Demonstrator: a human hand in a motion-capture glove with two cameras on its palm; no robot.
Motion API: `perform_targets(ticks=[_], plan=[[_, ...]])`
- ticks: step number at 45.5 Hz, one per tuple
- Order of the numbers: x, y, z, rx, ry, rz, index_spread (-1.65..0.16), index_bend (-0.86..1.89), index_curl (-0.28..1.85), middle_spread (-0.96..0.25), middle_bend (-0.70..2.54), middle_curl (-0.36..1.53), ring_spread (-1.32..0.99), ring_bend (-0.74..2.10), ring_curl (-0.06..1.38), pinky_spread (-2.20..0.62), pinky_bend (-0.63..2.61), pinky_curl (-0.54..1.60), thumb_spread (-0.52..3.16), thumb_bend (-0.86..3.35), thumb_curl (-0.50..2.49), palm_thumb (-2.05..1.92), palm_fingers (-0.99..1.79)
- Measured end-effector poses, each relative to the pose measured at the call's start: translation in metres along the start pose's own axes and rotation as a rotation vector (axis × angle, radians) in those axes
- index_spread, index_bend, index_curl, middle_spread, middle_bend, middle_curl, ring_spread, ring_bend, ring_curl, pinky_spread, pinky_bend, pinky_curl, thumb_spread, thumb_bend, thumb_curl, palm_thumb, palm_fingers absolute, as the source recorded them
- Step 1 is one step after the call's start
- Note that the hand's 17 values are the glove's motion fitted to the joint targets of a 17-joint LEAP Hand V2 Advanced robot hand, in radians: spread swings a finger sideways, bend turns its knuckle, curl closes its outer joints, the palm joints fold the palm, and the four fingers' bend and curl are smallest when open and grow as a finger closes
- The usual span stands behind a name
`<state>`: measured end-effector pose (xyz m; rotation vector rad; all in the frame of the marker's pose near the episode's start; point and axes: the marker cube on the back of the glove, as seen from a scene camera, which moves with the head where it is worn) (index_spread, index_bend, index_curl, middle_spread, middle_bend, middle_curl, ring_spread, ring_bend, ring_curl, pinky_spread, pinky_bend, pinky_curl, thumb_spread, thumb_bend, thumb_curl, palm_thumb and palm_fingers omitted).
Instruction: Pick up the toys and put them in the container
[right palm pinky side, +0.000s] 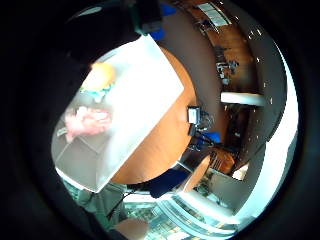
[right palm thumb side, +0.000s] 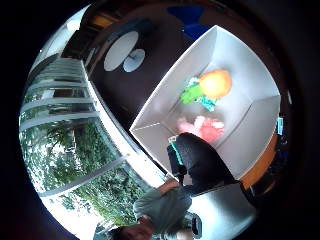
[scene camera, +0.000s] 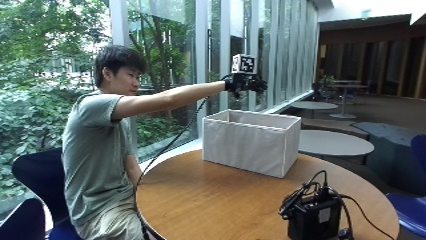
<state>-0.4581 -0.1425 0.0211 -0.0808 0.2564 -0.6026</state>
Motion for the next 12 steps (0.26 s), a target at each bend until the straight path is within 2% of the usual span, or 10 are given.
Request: perform_targets(ticks=[4, 12], plan=[[0.012, 0.014, -0.005, 0.042, -0.077, 0.123, -0.16, -0.01, 0.58, 0.05, 0.09, 0.53, -0.05, 0.55, 0.41, -0.03, 1.17, 0.49, 1.09, -0.04, 0.66, 0.14, -0.47], [0.021, 0.027, -0.016, 0.063, -0.097, 0.169, -0.14, 0.02, 0.43, 0.06, 0.11, 0.45, -0.01, 0.47, 0.38, 0.01, 1.04, 0.43, 1.18, -0.03, 0.55, 0.07, -0.37]])
